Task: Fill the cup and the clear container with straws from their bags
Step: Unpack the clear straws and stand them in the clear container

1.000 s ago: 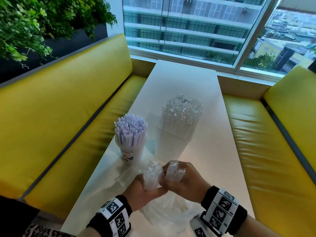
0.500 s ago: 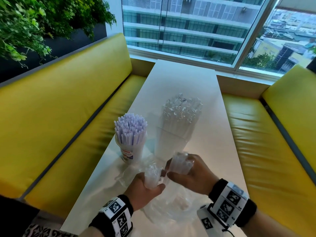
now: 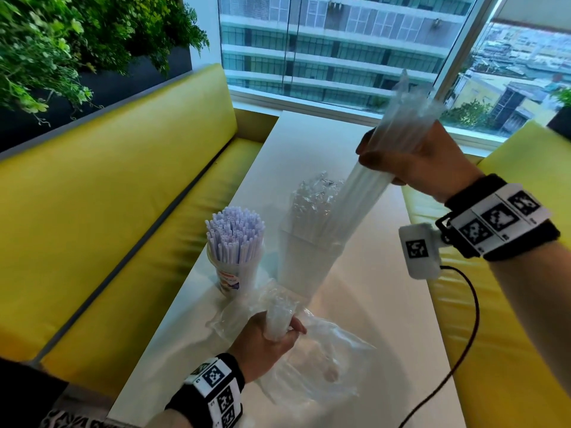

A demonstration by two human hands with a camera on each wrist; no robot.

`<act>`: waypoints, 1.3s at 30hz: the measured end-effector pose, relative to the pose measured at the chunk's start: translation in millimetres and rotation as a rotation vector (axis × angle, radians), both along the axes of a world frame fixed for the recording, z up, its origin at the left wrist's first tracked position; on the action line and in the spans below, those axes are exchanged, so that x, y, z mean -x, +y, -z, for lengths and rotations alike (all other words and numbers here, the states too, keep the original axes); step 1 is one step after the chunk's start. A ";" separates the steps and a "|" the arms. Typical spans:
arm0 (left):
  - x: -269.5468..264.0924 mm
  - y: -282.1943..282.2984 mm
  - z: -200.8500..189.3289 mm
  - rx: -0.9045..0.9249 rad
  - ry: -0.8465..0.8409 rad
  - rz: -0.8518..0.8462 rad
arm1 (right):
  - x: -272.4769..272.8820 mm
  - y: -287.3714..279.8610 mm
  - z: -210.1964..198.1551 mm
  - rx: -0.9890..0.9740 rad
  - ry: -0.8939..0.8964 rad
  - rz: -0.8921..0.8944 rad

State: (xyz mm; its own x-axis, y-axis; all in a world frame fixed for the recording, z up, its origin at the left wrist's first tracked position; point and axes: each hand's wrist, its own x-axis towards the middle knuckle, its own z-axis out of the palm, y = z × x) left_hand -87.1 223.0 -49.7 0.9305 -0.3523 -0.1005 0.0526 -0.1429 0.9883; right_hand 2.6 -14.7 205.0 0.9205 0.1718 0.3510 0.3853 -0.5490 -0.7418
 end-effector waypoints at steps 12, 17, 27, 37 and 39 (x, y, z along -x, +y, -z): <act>0.5 0.4 -1.5 -0.026 0.007 0.010 | -27.9 2.0 25.6 0.054 0.047 -0.020; 1.0 0.0 -0.1 -0.034 0.004 0.018 | -28.6 0.6 26.6 0.089 0.107 -0.048; -0.7 0.6 0.7 -0.045 -0.005 0.036 | -39.6 -0.2 125.5 0.272 0.137 -0.054; -1.6 0.3 0.8 -0.048 0.001 0.041 | -30.3 -1.7 81.0 0.267 0.016 0.027; -2.3 -0.7 0.3 -0.049 0.000 0.037 | -26.4 7.7 75.9 0.422 -0.143 -0.008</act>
